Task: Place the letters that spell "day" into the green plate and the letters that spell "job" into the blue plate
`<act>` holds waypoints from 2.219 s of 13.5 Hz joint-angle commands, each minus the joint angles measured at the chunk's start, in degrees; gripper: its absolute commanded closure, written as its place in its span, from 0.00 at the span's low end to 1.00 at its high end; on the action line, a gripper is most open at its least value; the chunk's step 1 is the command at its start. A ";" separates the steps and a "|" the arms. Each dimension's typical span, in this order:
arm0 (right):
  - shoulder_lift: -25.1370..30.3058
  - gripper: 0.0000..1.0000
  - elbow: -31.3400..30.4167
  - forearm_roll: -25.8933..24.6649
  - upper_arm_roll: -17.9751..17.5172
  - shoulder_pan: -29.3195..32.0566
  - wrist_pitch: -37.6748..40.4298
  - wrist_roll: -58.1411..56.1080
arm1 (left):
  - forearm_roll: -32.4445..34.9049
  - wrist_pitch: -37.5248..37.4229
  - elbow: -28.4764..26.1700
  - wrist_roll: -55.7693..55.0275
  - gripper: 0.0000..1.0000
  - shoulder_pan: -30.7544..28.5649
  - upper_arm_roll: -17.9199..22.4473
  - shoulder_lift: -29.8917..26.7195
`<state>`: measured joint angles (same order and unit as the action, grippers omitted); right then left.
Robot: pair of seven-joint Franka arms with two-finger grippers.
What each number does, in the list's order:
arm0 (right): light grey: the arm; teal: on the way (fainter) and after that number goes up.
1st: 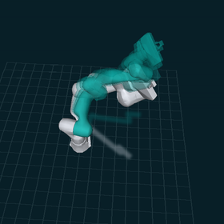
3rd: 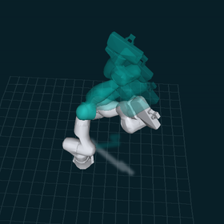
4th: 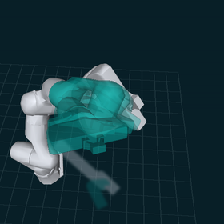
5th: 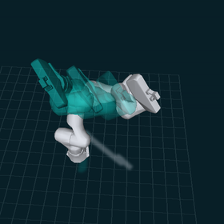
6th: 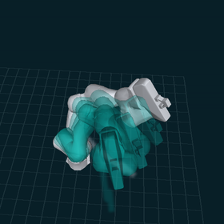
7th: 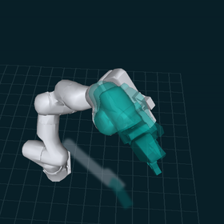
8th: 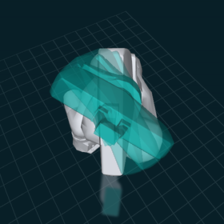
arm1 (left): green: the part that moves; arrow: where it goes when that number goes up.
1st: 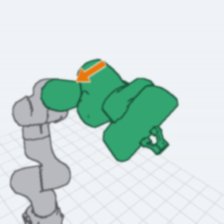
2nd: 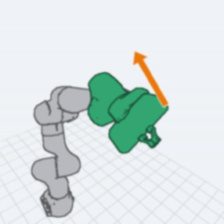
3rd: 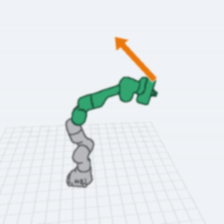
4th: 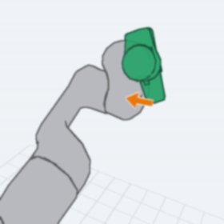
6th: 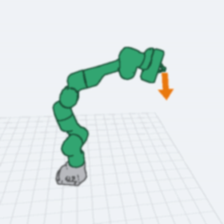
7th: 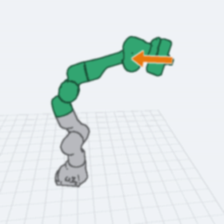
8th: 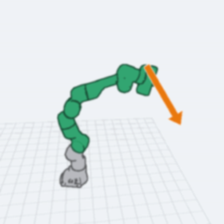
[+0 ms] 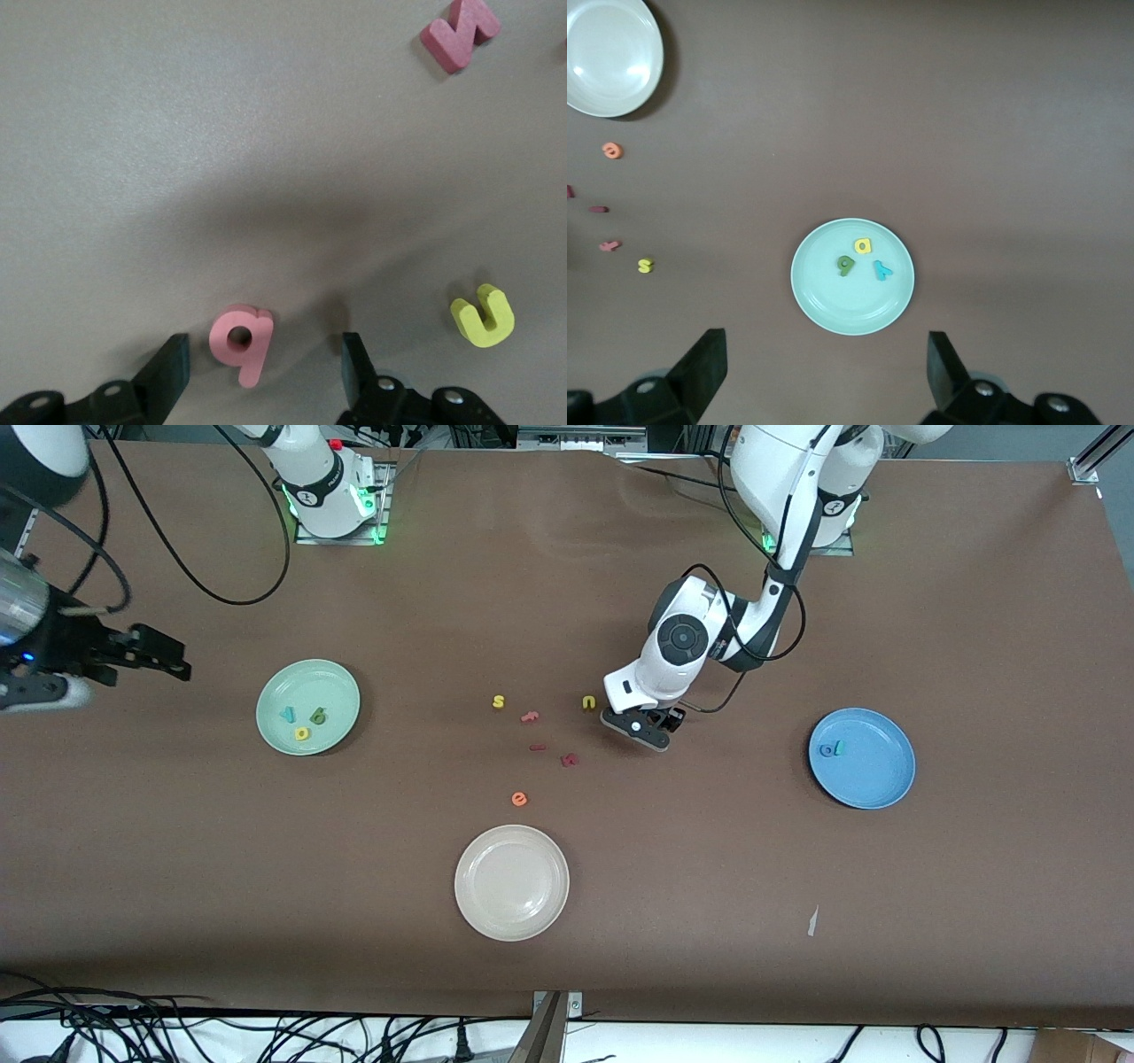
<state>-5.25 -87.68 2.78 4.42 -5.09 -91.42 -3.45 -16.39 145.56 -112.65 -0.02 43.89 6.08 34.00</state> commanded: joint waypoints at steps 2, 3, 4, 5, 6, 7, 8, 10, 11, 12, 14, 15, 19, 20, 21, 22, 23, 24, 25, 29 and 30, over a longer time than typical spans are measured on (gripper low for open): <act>4.80 0.00 -4.86 -2.51 -4.16 3.15 0.28 5.09 | 2.15 0.34 1.03 -1.57 0.43 0.67 0.69 1.15; 5.07 0.00 -5.47 -2.86 -4.24 3.15 0.19 6.17 | 2.24 0.34 1.03 -1.57 0.56 0.67 0.69 1.24; 5.07 0.00 -5.65 -2.78 -4.16 3.24 0.28 5.48 | 2.24 0.34 1.12 -1.57 0.66 0.67 0.69 1.42; 4.99 0.00 -5.57 -2.69 -4.16 3.41 0.02 5.39 | 2.33 0.34 1.12 -1.48 0.74 0.67 0.69 1.42; 5.07 0.00 -5.74 -2.52 -4.16 3.59 -0.33 5.39 | 2.93 0.34 1.12 -1.48 0.80 0.58 0.69 1.42; 5.33 0.00 -6.18 -2.43 -4.16 3.68 -0.08 5.39 | 3.64 0.34 1.12 -1.48 0.85 0.58 0.69 1.42; 5.68 0.00 -6.71 -2.51 -4.59 3.85 -0.42 5.39 | 3.91 0.25 1.12 -1.39 0.85 0.41 0.69 1.16; 5.69 0.00 -7.23 -2.34 -5.03 4.91 -2.43 5.47 | 3.99 -0.01 1.03 -1.13 0.85 -1.16 1.13 -0.68; 5.78 0.00 -8.11 -2.34 -5.04 4.91 -4.45 5.47 | 4.08 -0.62 0.68 -0.78 0.85 -3.44 1.13 -2.60; 5.78 0.00 -8.20 -2.25 -5.30 4.82 -5.16 5.47 | 4.43 -1.24 -0.19 -0.25 0.85 -5.98 1.13 -5.15; 5.69 0.00 -7.85 -2.08 -5.30 4.73 -4.47 5.47 | 4.52 -5.53 -1.17 2.72 0.84 -12.92 1.04 -9.81; 5.60 0.00 -7.68 -2.16 -5.30 4.73 -4.29 5.47 | 4.52 -7.55 -1.60 5.61 0.84 -16.61 1.04 -11.48; 5.51 0.00 -7.50 -2.34 -6.61 4.47 -4.38 5.74 | 4.52 -9.42 -6.77 22.12 0.84 -30.68 1.04 -16.15; 5.60 0.00 -7.50 -2.34 -6.71 4.38 -4.29 6.09 | 4.61 -9.42 -8.19 25.30 0.84 -32.79 1.04 -16.59; 5.51 0.00 -7.50 -2.51 -6.88 4.30 -4.47 6.18 | 5.22 -9.42 -8.90 27.77 0.83 -34.90 1.04 -16.69; 5.51 0.00 -7.50 -2.43 -7.14 4.29 -4.56 6.18 | 6.62 -9.42 -9.16 29.70 0.82 -36.23 1.04 -16.60; 5.51 0.00 -7.50 -2.34 -7.15 4.29 -4.30 6.18 | 8.11 -9.42 -9.34 30.42 0.76 -37.46 1.04 -16.51; 5.51 0.00 -7.50 -2.34 -7.06 4.29 -4.21 6.00 | 8.39 -9.42 -9.95 30.43 0.73 -37.65 1.04 -16.51; 5.51 0.00 -7.50 -2.25 -6.88 4.29 -4.21 6.00 | 8.39 -9.33 -10.04 30.17 0.53 -37.65 1.04 -16.34; 5.34 0.00 -7.50 -1.99 -6.62 4.29 -4.12 6.26 | 8.39 -9.33 -10.22 29.64 0.00 -37.65 0.95 -16.60; 5.34 0.00 -7.50 -1.99 -6.53 4.29 -4.12 6.18 | 8.39 -9.33 -10.57 29.64 0.00 -37.65 0.95 -16.77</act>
<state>-1.38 -93.74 0.81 -1.91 -1.33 -95.30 2.22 -9.76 136.00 -121.47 29.71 6.63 7.35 19.21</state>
